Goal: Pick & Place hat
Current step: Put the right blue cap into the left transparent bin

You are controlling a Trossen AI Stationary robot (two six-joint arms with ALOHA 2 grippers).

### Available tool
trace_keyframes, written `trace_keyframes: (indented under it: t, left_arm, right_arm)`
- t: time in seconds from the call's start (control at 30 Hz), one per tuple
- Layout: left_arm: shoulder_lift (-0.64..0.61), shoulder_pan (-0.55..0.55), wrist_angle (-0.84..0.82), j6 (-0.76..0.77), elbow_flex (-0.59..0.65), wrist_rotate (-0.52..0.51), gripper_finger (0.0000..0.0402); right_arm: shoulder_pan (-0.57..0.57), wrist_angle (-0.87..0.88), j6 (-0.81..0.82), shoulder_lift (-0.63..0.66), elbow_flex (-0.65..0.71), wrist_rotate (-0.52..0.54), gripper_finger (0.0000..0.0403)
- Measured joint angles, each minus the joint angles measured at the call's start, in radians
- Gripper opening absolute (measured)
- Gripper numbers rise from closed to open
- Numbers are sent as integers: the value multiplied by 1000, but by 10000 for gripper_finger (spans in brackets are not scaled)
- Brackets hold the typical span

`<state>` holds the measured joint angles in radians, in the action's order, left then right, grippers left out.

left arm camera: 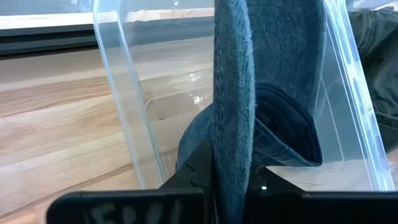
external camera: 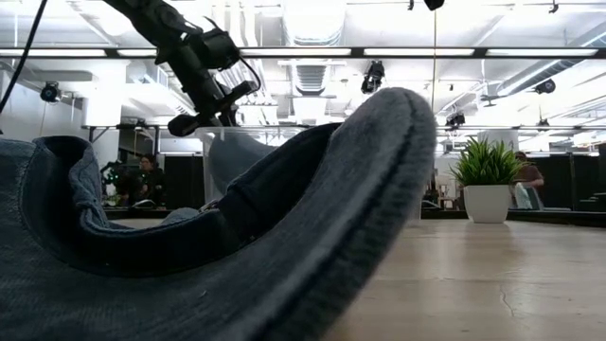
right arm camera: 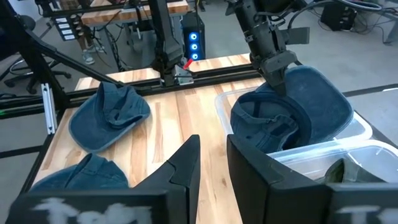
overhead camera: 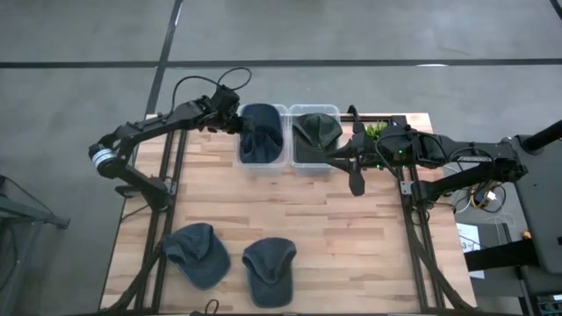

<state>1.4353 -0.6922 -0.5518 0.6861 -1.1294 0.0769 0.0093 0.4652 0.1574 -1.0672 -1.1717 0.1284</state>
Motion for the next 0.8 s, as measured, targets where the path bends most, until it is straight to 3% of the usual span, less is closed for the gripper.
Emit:
trace_keyframes:
  t: [0.2, 0.57, 0.8]
  left_arm:
    - [0, 0, 1, -2, 0, 0, 35]
    - [-2, 0, 9, -18, 0, 4, 151]
    - [-5, -1, 17, -117, -95, -11, 165]
  right_arm:
    - [0, 0, 0, 0, 0, 0, 73]
    - [0, 0, 0, 0, 0, 0, 73]
    - [0, -1, 2, 0, 0, -2, 73]
